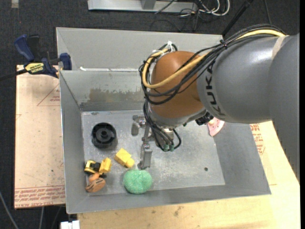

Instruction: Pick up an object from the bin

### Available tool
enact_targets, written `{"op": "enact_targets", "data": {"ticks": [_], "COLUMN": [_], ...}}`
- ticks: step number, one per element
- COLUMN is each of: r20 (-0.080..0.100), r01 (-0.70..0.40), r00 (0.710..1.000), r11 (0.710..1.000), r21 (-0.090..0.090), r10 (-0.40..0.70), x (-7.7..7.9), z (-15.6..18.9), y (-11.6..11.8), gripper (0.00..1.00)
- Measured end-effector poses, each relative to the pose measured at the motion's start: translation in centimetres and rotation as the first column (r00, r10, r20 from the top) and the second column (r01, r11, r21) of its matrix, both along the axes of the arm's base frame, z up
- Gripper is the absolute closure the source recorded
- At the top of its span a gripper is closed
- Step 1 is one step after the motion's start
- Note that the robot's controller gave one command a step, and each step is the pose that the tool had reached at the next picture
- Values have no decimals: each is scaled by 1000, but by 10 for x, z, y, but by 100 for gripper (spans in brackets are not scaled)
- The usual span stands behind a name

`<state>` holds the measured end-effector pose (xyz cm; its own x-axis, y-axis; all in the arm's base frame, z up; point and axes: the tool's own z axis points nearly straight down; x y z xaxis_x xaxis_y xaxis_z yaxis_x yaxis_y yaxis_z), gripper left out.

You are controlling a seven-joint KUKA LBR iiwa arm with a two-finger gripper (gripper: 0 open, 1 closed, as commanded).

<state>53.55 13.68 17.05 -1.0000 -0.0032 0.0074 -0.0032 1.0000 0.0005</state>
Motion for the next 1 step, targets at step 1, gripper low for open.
{"op": "enact_targets", "data": {"ticks": [1], "r20": [8], "r01": [3], "r00": [1000], "r11": [1000], "r21": [1], "r10": [-3], "x": [2], "z": [4], "y": [-1], "gripper": [0]}}
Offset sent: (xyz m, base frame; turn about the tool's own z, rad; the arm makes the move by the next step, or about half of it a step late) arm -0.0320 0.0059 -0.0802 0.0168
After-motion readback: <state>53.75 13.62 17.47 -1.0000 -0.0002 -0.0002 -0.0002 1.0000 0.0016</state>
